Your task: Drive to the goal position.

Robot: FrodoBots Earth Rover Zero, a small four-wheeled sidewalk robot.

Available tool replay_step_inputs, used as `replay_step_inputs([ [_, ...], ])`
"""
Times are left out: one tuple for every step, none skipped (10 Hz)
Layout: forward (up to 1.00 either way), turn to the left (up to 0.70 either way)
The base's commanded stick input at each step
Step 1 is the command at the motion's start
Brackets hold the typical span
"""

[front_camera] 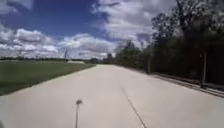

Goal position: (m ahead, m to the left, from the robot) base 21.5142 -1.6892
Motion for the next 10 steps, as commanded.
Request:
replay_step_inputs([
  [1.00,0.00],
  [1.00,0.00],
  [1.00,0.00],
  [1.00,0.00],
  [1.00,0.00],
  [1.00,0.00],
  [1.00,0.00],
  [1.00,0.00],
  [1.00,0.00],
  [1.00,0.00],
])
